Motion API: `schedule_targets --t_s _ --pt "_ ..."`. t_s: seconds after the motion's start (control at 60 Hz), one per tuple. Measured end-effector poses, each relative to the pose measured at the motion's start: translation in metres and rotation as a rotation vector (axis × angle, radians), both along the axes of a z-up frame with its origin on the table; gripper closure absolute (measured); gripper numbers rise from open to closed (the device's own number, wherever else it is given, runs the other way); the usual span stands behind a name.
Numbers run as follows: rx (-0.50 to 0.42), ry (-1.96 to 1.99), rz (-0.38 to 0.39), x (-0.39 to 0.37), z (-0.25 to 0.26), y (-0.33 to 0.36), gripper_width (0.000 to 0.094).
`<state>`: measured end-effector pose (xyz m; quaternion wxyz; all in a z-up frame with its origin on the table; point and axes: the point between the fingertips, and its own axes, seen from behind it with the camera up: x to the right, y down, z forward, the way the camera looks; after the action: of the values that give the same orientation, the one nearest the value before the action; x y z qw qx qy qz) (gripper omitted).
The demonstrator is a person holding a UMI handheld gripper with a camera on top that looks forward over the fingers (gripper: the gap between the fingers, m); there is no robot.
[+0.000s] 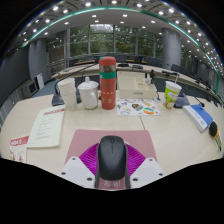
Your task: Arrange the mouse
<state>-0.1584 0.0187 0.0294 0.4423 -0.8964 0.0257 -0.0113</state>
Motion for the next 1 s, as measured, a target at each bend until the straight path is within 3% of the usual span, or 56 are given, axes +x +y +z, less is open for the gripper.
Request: schedule_targets --t_s 0.217,0.267,0.333,0.733,1.0 --pt "-0.078 0.033 -0.013 -0.004 -0.040 -0.008 0.0448" --pt "-0.067 0.036 -0.021 -0.002 -0.032 -0.013 0.0323" --pt "-0.061 0.012 -0.019 0.004 -0.016 -0.022 0.0073" --pt "0.051 -0.029 -0.019 -0.014 0.140 -0.172 0.0080" --pt "0.085 -0.039 -0.041 -0.029 0.178 -0.275 0.0076"
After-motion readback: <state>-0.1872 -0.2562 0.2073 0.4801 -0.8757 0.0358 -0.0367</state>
